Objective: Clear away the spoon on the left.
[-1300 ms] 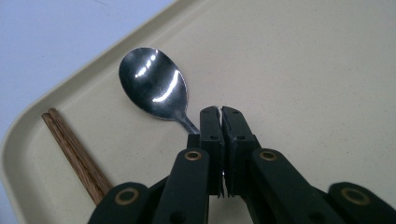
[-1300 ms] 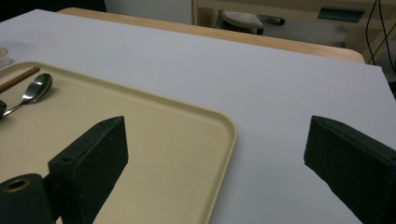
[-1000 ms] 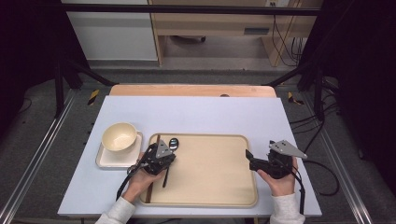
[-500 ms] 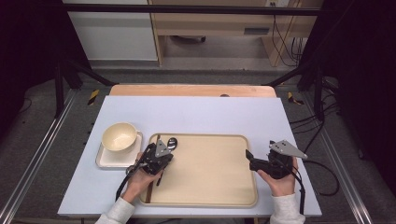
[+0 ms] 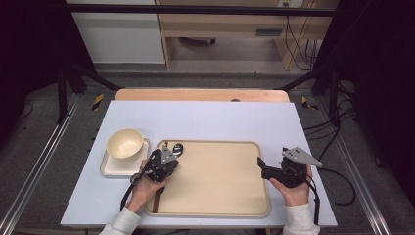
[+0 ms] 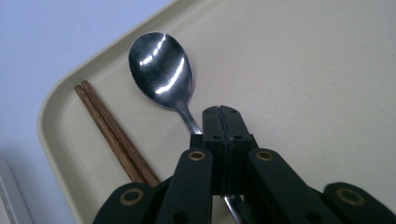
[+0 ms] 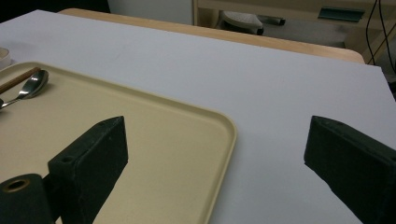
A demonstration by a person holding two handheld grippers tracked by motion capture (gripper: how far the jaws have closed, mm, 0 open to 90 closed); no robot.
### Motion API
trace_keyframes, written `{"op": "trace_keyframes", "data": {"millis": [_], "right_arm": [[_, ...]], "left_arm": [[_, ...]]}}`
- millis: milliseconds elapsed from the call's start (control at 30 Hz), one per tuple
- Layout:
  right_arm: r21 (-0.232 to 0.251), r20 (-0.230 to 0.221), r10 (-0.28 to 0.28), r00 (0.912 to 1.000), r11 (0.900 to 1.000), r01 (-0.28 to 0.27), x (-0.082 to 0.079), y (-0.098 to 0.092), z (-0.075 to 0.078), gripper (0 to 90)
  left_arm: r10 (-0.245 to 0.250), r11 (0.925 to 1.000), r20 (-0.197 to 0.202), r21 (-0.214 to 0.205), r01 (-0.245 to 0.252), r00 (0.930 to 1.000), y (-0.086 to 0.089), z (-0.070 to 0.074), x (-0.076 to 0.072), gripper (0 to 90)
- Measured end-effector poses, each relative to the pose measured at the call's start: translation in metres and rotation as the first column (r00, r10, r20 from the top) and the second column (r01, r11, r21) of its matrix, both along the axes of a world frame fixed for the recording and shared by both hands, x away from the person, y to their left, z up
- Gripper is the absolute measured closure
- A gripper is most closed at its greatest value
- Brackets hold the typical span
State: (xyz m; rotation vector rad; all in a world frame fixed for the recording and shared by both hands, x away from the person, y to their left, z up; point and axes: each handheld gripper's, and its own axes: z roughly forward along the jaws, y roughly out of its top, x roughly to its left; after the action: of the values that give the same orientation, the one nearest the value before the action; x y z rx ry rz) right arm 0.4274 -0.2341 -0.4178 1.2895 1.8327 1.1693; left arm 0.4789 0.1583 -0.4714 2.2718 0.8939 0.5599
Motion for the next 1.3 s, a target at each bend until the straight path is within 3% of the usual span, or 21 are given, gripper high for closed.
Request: {"op": "trace_keyframes", "data": {"millis": [233,400,667,900,1000,1133,1300], "right_arm": [[0.0,0.001,0.0,1.0,1.0,0.0,0.0,0.0,0.0,6.6],[0.004,0.002,-0.002,1.0,1.0,0.002,-0.001,-0.001,0.001,6.6],[0.008,0.004,-0.006,1.0,1.0,0.006,-0.002,-0.002,0.003,6.6],[0.01,0.005,-0.011,0.9999,0.9999,0.011,-0.002,-0.004,0.004,6.6],[0.006,0.01,-0.014,0.9999,0.9999,0.014,-0.002,-0.004,0.004,6.6],[0.007,0.012,-0.018,0.9998,0.9998,0.018,-0.002,-0.005,0.004,6.5],[0.013,0.011,-0.022,0.9997,0.9997,0.022,-0.003,-0.006,0.005,6.5]], "left_arm": [[0.002,1.0,0.002,-0.009,-0.002,1.0,0.001,0.002,-0.002,89.1],[-0.003,0.997,0.042,-0.077,0.006,0.9991,0.009,0.017,-0.009,87.3],[0.014,0.9836,0.103,-0.18,0.005,0.9946,0.027,0.042,-0.023,79.4],[0.064,0.972,0.149,-0.234,-0.027,0.9868,0.047,0.06,-0.031,63.3],[0.104,0.9616,0.164,-0.268,-0.057,0.981,0.057,0.066,-0.033,56.2],[0.143,0.9536,0.173,-0.288,-0.089,0.9744,0.071,0.069,-0.034,47.3],[0.166,0.9537,0.185,-0.28,-0.11,0.9685,0.083,0.071,-0.035,39.3]]}}
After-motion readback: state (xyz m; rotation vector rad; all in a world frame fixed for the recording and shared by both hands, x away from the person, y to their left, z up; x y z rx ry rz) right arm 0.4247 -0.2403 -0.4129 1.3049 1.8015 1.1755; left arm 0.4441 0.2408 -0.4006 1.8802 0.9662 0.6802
